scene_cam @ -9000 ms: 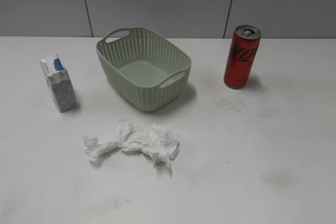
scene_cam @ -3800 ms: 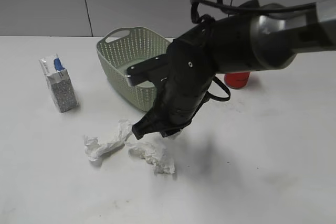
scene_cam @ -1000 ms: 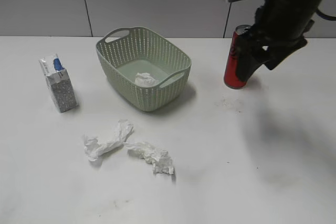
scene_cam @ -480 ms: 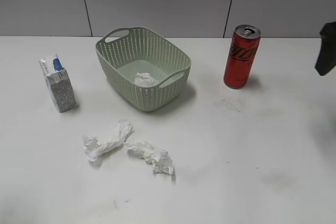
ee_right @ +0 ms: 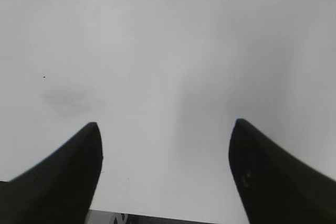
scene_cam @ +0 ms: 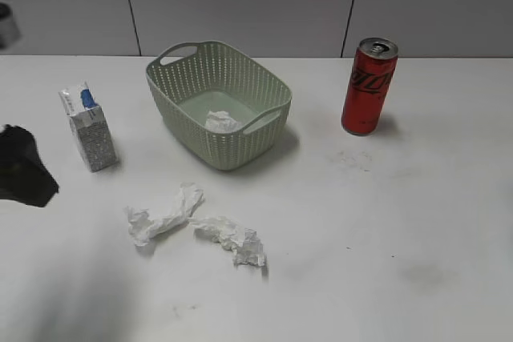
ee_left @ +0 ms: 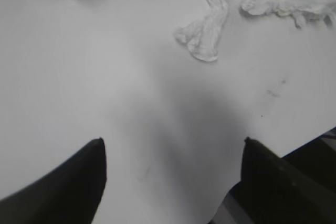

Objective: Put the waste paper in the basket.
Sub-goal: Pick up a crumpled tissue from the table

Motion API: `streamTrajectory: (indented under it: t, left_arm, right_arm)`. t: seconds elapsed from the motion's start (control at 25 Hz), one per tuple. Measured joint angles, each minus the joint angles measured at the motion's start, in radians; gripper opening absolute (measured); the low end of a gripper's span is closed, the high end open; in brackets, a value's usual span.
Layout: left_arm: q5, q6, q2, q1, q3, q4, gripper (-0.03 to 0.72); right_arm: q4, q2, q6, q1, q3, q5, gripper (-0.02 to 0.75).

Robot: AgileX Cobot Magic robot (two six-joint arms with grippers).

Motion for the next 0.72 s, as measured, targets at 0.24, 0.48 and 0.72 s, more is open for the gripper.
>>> streamTrajectory:
  t: [0.24,0.48,0.72]
  left_arm:
    - [-0.032,0.083,0.214,-0.127,-0.079,0.0,0.592]
    - [-0.054,0.129,0.378,-0.201,-0.164,0.048,0.592]
    - [-0.106,0.149,0.486,-0.206,-0.211,0.072,0.592]
  right_arm:
    - [0.0,-0.195,-0.001,0.0,0.154,-0.065,0.561]
    - [0.0,-0.397,0.0,0.0,0.299,-0.074,0.561]
    - [0.0,-0.643,0.0,0.0,0.467,-0.1,0.561]
